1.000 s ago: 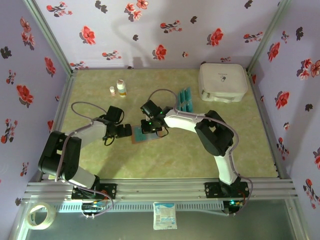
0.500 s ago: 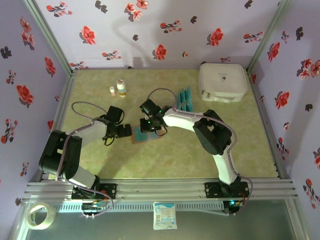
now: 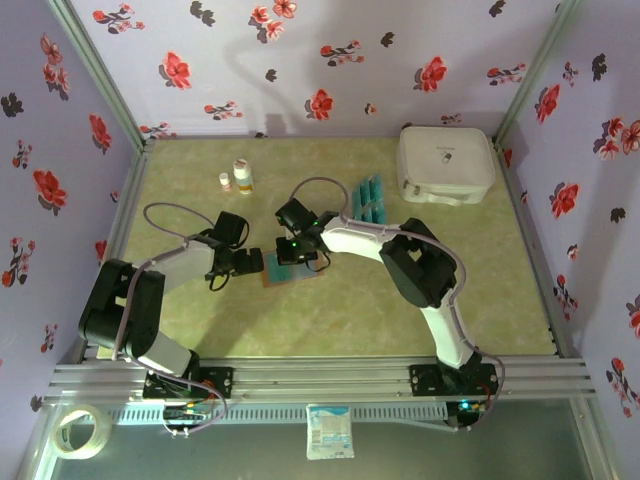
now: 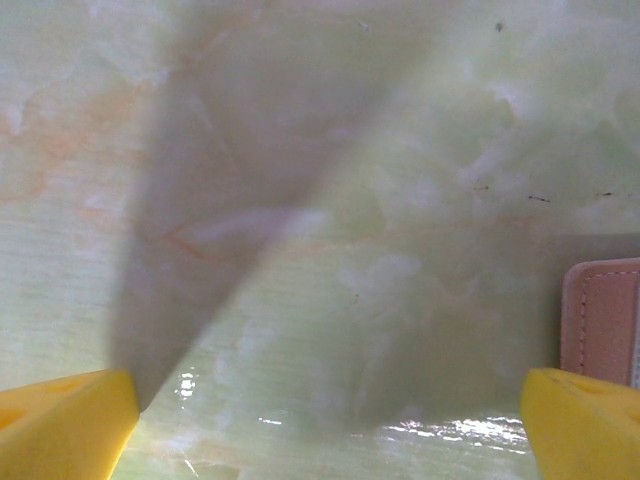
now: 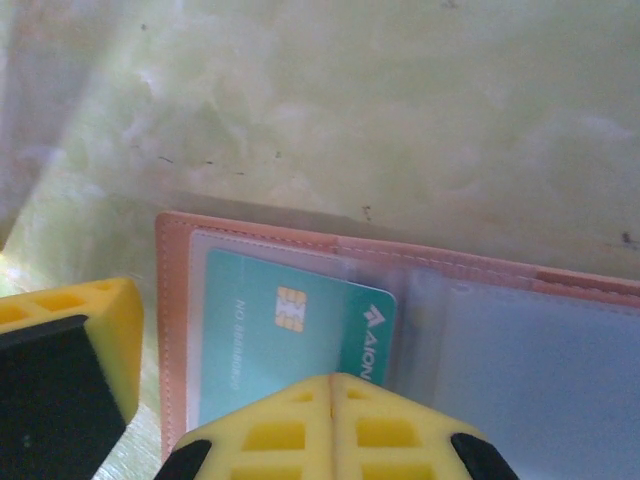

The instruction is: Put the credit cards into the card holder

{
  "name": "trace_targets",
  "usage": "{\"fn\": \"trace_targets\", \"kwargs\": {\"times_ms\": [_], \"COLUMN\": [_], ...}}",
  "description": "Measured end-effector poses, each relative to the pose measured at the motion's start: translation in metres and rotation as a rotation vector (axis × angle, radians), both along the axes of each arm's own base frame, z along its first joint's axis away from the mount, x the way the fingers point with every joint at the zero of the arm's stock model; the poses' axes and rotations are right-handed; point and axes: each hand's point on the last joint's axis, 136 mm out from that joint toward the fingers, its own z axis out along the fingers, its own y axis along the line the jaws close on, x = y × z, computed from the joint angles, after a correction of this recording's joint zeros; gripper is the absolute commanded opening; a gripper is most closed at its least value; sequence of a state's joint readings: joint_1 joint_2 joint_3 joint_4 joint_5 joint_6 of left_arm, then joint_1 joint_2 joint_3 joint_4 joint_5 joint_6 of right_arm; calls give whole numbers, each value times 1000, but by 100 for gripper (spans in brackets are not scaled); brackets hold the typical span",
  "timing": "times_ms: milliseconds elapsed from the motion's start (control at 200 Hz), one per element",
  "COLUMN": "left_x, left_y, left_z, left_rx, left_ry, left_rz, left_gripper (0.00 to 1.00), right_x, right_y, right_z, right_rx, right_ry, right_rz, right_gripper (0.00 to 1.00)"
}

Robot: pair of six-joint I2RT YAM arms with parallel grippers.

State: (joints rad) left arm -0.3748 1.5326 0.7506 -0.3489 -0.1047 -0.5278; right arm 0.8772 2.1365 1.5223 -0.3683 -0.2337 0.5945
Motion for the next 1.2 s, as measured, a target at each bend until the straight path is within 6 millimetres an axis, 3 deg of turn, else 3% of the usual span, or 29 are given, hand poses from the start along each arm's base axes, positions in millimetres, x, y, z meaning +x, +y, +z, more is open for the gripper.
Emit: {"fn": "trace_targets", "kwargs": {"times_ms": [350,690,1200], "left_x": [0,0,0], "left_y": [0,0,0], "left_z": [0,0,-1], "left_rx": [0,0,4], "left_ry": [0,1,8], "left_rz": [0,0,0], "left_gripper": [100,100,100], "right_x": [-1,18,15], "right_y": [0,-16,-12], "right_z": [0,5,-3], "right_rx": [-11,-24,-30], "right_ry": [0,-20,-3], "right_rz": [4,-41,-30], "right_gripper": [0,0,0]}}
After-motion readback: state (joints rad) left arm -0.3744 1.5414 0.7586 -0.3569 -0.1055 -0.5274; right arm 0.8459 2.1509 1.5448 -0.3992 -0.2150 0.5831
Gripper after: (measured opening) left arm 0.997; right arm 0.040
